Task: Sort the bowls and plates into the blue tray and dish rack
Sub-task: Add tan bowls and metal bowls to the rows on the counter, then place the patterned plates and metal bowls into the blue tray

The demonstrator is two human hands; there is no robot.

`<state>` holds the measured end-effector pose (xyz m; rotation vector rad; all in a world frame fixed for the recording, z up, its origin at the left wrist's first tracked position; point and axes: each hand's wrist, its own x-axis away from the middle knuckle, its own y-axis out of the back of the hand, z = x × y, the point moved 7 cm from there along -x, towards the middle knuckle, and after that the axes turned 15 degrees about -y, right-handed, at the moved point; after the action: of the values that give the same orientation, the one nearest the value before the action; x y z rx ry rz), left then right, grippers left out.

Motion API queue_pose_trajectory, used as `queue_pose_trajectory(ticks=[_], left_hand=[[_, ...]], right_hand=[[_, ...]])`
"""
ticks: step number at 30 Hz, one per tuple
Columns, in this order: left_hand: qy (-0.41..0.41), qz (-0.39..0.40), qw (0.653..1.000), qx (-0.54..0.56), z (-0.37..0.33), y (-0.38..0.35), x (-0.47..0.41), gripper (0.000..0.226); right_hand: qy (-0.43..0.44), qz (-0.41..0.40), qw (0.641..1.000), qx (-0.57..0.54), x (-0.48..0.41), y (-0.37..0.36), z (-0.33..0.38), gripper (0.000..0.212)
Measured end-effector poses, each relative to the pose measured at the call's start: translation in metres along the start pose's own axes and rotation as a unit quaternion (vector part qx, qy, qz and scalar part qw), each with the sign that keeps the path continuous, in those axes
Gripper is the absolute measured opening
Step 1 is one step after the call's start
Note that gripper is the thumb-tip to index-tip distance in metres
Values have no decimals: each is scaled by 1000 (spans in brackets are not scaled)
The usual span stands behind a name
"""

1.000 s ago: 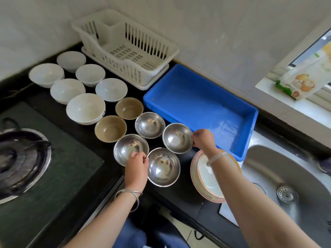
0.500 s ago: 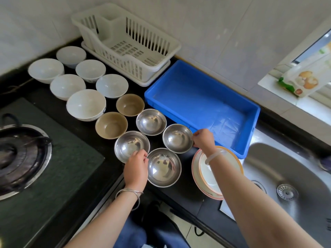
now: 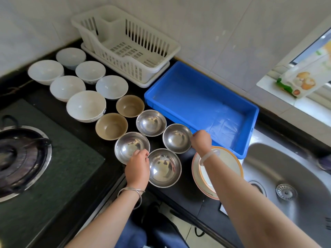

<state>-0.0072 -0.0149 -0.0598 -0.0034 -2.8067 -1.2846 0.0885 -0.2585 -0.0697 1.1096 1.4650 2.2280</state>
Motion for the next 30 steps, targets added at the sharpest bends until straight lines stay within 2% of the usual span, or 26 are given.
queue_pose_trajectory(ticks=[6, 12, 16, 20, 23, 27, 30], left_hand=[[-5, 3, 1000, 11, 0, -4, 1, 31], [-13, 2, 1000, 13, -3, -5, -1, 34], [-21, 1, 1000, 8, -5, -6, -4, 34], [-27, 5, 1000, 9, -7, -7, -7, 32], [-45, 8, 999, 14, -15, -6, -12, 31], [-85, 17, 996, 27, -40, -10, -24, 29], [-116, 57, 990, 60, -65, -25, -28, 27]], right_hand=[[14, 10, 999, 32, 3, 1, 0, 14], [24, 48, 999, -4, 8, 0, 3, 18], [36, 39, 999, -5, 14, 4, 3, 31], [61, -14, 997, -50, 25, 23, -1, 22], [76, -77, 989, -97, 32, 44, -16, 29], [44, -135, 979, -149, 36, 68, -63, 28], [16, -173, 974, -147, 42, 78, -109, 29]])
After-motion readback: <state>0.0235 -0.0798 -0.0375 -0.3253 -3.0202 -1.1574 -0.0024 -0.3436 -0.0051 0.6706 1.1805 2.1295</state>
